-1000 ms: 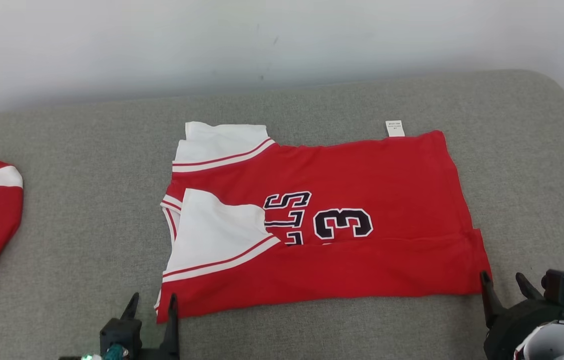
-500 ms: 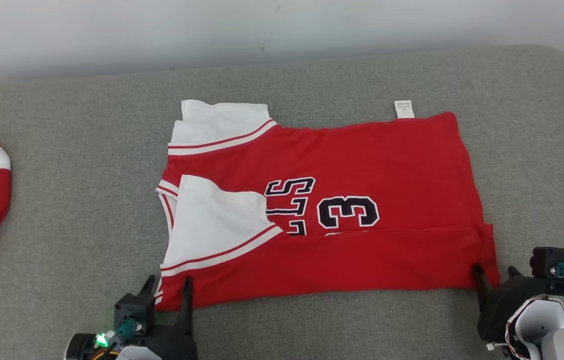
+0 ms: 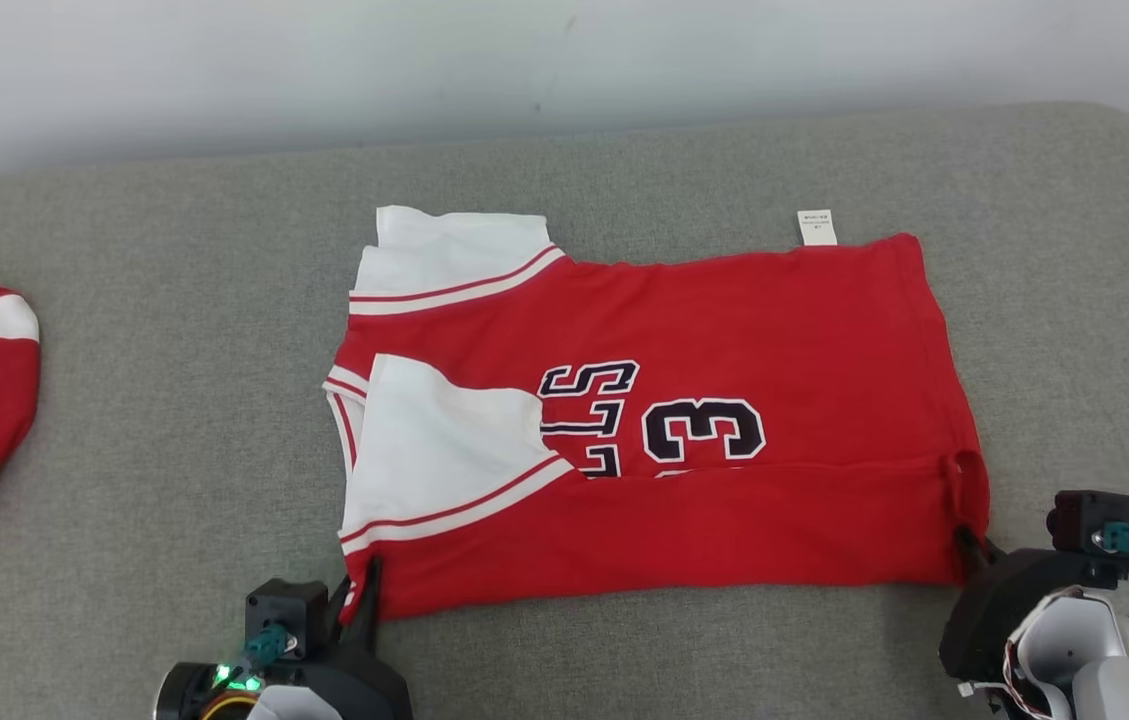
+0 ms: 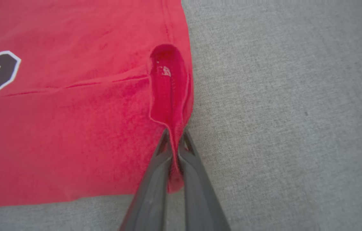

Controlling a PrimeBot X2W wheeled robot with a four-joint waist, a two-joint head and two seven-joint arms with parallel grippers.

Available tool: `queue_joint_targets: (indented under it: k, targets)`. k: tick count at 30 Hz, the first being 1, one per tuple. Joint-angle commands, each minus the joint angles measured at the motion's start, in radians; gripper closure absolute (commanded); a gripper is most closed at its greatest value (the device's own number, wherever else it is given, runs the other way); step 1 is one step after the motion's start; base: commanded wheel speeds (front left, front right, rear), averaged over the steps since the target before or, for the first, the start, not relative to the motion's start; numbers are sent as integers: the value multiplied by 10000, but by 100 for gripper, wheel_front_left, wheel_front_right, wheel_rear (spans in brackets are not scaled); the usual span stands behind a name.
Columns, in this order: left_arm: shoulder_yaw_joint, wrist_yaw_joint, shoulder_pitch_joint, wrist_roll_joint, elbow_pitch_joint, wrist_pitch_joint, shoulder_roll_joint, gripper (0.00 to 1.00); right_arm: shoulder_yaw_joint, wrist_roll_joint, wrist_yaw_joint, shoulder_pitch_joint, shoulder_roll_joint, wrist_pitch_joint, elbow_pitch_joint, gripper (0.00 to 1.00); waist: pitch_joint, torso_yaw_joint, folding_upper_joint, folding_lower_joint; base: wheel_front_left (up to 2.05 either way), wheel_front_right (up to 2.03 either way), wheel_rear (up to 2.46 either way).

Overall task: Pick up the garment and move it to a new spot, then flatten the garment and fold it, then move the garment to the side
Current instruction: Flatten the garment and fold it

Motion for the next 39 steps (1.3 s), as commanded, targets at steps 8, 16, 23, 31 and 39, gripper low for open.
queue_joint_targets:
  k: [8, 16, 23, 31, 39]
  targets:
    - [-93, 42, 1137, -206, -448, 224, 382, 100, -236, 348, 3, 1286, 6, 349, -1404, 100, -771, 23, 0, -1, 0, 0, 0]
    - [-136, 344, 2132, -242, -1551, 416, 717, 100, -583, 471, -10, 2371, 152, 800, -2602, 100, -1044, -68, 0, -1, 0, 0, 0]
    - [-231, 485, 2717, -392, -1983, 458, 674, 0, -558, 500, -10, 2804, 239, 872, -2467, 0, -1119, -87, 0, -1, 0, 0, 0]
    - [30, 796, 2932, -368, -2313, -271, 739, 0, -462, 1037, -8, 2828, 258, 187, -2262, 0, -1375, -123, 0, -1, 0, 0, 0]
    - [410, 771, 2691, -419, -2752, -1069, 1008, 0, -201, 913, -8, 2616, 256, -123, -2795, 0, -1520, -190, 0, -1, 0, 0, 0]
